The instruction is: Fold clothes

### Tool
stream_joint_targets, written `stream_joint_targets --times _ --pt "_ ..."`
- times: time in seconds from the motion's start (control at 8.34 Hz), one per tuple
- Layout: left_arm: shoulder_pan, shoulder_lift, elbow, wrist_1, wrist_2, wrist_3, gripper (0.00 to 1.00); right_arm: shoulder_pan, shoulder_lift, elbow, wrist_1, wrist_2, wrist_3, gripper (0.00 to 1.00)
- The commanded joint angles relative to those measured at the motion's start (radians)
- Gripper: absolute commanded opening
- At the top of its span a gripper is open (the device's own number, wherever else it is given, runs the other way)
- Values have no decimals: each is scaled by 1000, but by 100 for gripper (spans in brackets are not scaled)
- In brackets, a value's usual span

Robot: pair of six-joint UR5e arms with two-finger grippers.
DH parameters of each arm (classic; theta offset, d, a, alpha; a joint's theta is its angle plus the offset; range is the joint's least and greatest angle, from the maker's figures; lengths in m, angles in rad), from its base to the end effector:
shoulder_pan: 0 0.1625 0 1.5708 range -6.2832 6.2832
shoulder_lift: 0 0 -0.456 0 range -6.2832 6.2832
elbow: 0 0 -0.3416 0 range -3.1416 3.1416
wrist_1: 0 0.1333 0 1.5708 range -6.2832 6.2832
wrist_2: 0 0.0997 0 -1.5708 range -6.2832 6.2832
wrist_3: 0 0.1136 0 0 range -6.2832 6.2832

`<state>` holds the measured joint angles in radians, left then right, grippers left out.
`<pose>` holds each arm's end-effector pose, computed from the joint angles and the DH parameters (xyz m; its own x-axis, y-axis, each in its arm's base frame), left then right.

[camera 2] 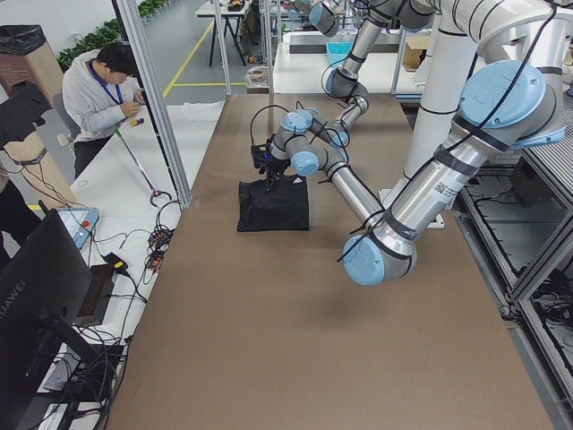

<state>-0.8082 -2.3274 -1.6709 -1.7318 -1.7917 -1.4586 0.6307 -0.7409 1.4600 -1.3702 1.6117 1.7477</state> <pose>0.3937 -0.5690 0.2093 0.4252 -0.2869 -0.8584 0.5324 0.8463 -0.0191 -0.5252 -0.5428 0.2348 0.3828 0.4972 0.7786 -0.6403 0.7503 -0.1644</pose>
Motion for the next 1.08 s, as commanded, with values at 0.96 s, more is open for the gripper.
stream_joint_targets --times 0.96 --pt "-249 434 -148 9 -9 636 100 235 -245 23 -33 -10 -898 94"
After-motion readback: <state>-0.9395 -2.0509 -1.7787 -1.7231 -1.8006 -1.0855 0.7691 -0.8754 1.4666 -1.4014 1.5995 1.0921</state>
